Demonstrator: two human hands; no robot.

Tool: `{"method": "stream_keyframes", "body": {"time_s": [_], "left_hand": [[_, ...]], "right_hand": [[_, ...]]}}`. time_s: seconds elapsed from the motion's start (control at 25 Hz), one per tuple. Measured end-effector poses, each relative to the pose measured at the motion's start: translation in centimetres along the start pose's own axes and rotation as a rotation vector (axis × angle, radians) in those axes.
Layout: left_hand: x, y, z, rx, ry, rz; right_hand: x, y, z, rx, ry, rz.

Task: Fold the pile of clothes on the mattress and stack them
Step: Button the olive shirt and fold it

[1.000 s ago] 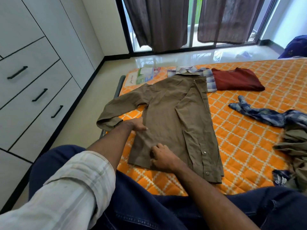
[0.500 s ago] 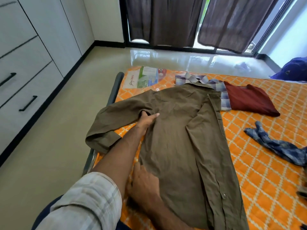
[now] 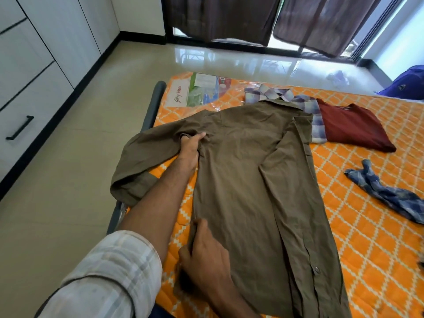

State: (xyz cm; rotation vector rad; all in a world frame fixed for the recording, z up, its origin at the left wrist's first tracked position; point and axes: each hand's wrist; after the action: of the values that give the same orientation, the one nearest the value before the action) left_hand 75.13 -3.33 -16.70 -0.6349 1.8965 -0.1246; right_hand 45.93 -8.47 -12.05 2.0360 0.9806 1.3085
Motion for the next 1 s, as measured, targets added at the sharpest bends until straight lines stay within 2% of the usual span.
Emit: {"method": "stream_keyframes", "body": {"time_s": [0.12, 0.2, 0.28, 0.4, 0.48, 0.72, 0.92, 1.0], "left_hand": [[-0.3, -0.5, -1.1, -0.019, -0.051, 0.033], [-0.1, -0.7, -1.4, -0.026, -0.093, 0.093], [-0.3, -1.5, -1.6, -0.012, -0.17, 0.209], [-0.6, -3.9, -2.8, -0.018, -0.287, 0.43], [-0.3, -5.9, -4.3, -0.015, -0.334, 0.532], [1.6, -12.1, -7.3, 0.042, -0.431, 0.651], [5.7, -15.5, -8.5, 0.172, -0.548, 0.872], [7.9, -15.7, -8.8, 0.233, -0.575, 0.956]], "right_hand": [[0.4, -0.7, 0.2, 0.057, -0.01, -0.106], [0.3, -0.5, 0.3, 0.091, -0.017, -0.093], [-0.3, 0.5, 0.2, 0.087, -0.021, 0.0], [-2.0, 1.9, -0.2, -0.012, 0.012, 0.14], [-3.0, 2.7, -0.5, -0.071, -0.033, 0.24], [-6.4, 4.9, -1.3, -0.218, -0.166, 0.639], [-10.8, 5.2, -2.6, -0.377, -0.127, 0.582], [-12.5, 5.1, -2.9, -0.342, -0.097, 0.481]]}}
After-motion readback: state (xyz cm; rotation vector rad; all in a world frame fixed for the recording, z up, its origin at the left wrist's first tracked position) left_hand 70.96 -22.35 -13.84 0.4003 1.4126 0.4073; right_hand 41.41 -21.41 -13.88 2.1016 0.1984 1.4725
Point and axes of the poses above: each hand's wrist, its own z-axis towards the middle knuckle, its own y-axis out of the back of the hand, x = y × z, and after that the axes turned 5 degrees about -y, right-handed
